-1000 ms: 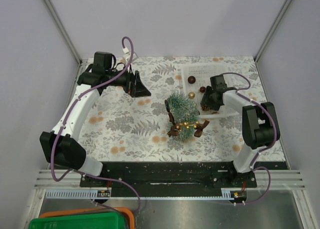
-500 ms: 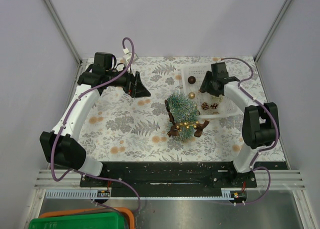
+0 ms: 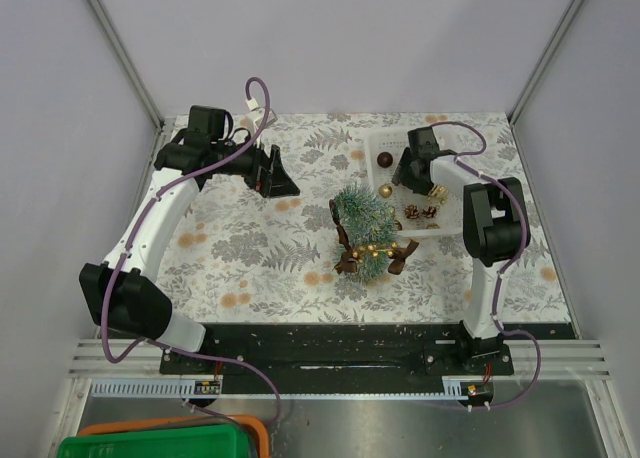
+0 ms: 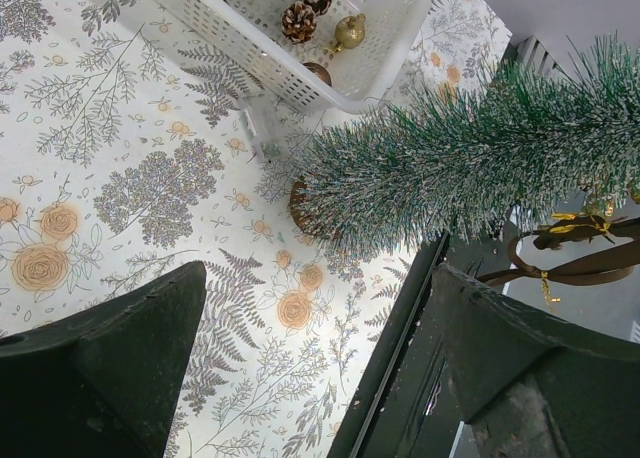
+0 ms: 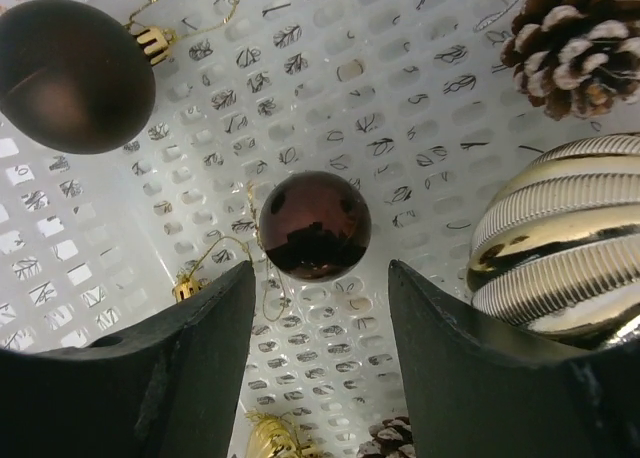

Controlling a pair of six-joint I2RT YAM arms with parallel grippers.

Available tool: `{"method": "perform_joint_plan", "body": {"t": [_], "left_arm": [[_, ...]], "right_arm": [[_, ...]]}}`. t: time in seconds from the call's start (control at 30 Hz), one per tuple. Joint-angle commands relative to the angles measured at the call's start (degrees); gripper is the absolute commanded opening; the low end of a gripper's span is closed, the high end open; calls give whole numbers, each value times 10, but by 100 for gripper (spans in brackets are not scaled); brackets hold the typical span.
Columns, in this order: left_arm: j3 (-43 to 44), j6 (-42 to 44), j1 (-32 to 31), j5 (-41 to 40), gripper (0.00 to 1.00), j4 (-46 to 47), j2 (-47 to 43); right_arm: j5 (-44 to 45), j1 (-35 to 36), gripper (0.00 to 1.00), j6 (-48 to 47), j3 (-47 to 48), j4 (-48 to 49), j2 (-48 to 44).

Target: Decorate the small christmas tree

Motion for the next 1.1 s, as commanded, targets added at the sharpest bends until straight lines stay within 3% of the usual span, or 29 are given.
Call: {"method": "perform_joint_plan", "body": {"t": [0.0,0.73,1.07], "left_arm": [[31,4,0,-1,99,5,-1],[15,5,0,8,99,5,-9],[17,1,-3,31,99,12,-5]], "right_arm": [[44,4,64,16,10,23,-2],[76,6,58,35,47,49,39],[64,11,40,29,38,54,20]]}}
